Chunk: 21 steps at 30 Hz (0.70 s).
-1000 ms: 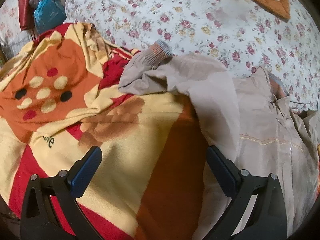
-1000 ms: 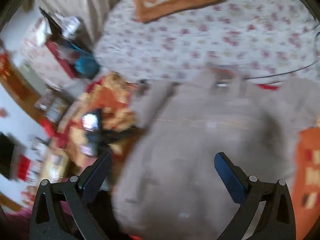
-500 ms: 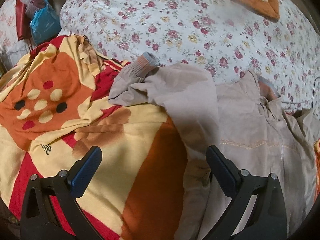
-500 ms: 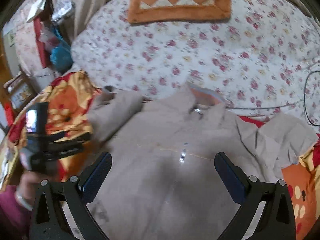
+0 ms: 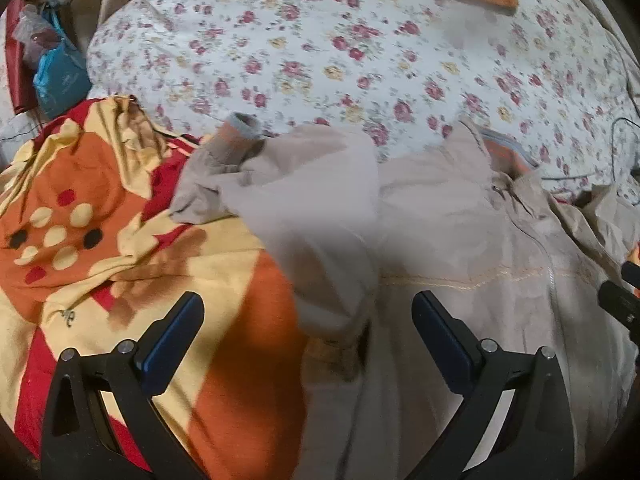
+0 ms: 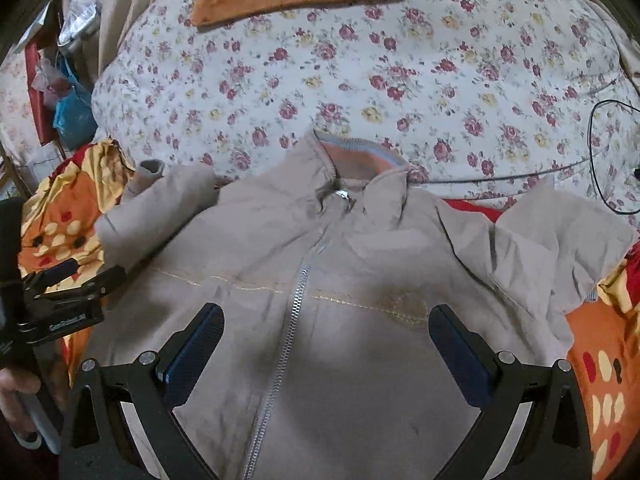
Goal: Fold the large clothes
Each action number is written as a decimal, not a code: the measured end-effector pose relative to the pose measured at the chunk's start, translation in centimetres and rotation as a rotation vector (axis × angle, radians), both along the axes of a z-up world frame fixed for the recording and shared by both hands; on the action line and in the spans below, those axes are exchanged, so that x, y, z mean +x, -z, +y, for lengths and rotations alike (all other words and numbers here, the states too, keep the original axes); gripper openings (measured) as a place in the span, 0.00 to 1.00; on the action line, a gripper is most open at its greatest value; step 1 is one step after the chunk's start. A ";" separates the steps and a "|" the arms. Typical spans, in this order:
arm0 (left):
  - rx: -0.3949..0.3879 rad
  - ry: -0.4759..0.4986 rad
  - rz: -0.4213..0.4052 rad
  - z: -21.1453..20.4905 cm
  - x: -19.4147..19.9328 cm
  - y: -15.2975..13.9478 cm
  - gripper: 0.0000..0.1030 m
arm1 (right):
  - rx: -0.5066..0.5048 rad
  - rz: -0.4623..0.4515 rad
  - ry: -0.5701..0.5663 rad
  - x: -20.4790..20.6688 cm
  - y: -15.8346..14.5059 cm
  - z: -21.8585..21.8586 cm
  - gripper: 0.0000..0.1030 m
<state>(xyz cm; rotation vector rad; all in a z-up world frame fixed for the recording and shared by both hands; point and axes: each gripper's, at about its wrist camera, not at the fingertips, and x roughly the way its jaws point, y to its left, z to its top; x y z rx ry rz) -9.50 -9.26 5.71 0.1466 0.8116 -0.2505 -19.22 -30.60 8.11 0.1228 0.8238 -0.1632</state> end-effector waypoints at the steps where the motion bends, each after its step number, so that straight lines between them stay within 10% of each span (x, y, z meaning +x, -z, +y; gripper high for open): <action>1: 0.005 0.008 0.002 -0.2 -0.1 0.1 1.00 | 0.001 0.003 0.002 0.0 0.2 0.1 1.00; 21: -0.027 -0.014 0.043 0.1 1.1 0.6 1.00 | -0.007 0.053 0.005 0.8 1.5 0.8 1.00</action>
